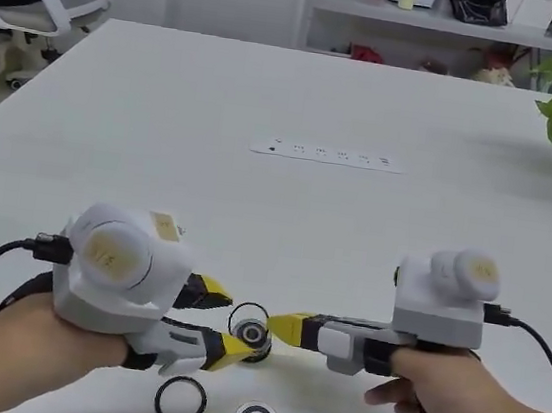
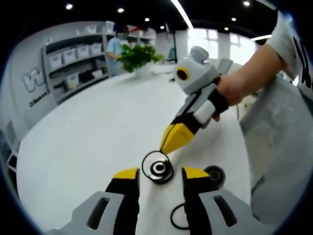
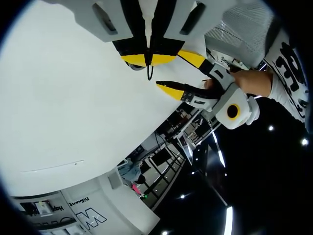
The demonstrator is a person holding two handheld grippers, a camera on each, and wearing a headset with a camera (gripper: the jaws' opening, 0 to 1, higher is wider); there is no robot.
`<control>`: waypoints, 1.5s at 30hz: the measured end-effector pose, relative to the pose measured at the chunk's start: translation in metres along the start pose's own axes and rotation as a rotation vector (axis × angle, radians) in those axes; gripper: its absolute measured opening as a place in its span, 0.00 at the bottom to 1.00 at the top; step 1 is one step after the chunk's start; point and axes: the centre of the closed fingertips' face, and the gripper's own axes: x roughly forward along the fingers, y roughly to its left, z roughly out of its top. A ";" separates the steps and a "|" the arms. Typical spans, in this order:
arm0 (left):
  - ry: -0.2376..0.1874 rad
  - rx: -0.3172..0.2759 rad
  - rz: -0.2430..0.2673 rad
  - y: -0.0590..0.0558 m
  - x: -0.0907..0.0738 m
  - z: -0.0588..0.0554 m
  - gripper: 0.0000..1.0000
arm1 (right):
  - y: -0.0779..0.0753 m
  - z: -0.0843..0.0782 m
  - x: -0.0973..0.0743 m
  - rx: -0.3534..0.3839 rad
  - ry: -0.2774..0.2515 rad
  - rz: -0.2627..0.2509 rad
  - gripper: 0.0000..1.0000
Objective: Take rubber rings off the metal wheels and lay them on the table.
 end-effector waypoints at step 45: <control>-0.064 -0.015 0.015 -0.016 -0.069 0.000 0.63 | 0.047 -0.001 0.009 0.012 0.017 0.104 0.00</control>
